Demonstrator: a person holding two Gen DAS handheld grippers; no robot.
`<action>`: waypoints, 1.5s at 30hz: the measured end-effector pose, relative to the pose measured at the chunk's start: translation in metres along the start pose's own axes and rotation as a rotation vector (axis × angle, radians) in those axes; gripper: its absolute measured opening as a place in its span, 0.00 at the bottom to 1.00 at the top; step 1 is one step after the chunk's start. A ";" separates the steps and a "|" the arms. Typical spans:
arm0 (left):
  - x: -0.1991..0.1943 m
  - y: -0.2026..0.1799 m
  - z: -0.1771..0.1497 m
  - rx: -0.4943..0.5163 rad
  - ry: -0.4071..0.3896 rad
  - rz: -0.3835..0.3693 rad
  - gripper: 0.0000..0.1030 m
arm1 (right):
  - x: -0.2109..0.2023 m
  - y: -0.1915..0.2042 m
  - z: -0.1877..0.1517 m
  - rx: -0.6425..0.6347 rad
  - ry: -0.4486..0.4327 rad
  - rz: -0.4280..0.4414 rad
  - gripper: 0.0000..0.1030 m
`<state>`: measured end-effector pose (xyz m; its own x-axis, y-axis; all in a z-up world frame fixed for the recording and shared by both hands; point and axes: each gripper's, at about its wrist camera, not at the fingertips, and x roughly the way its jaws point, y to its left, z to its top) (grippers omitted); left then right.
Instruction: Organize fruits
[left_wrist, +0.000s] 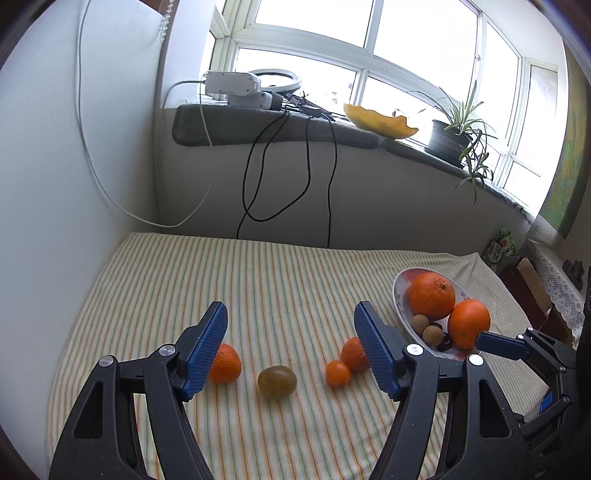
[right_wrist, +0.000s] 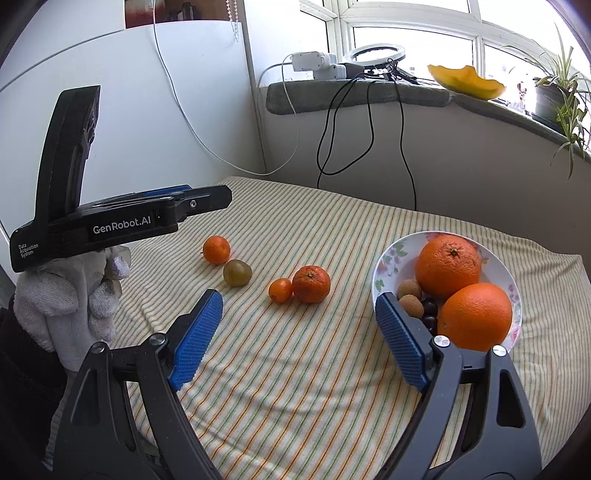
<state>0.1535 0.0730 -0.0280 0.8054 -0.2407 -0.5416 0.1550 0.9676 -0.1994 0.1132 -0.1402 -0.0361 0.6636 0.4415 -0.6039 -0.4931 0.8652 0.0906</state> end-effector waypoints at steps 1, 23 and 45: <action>0.000 0.007 -0.002 -0.012 0.004 0.006 0.68 | 0.002 0.001 0.000 0.001 0.003 0.009 0.85; 0.033 0.066 -0.028 -0.111 0.136 -0.023 0.39 | 0.079 0.052 0.011 -0.081 0.119 0.147 0.59; 0.061 0.071 -0.033 -0.104 0.201 -0.049 0.35 | 0.147 0.064 0.019 -0.101 0.216 0.122 0.43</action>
<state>0.1949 0.1241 -0.1019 0.6663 -0.3081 -0.6790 0.1235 0.9437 -0.3069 0.1894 -0.0152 -0.1044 0.4657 0.4708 -0.7493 -0.6231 0.7757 0.1002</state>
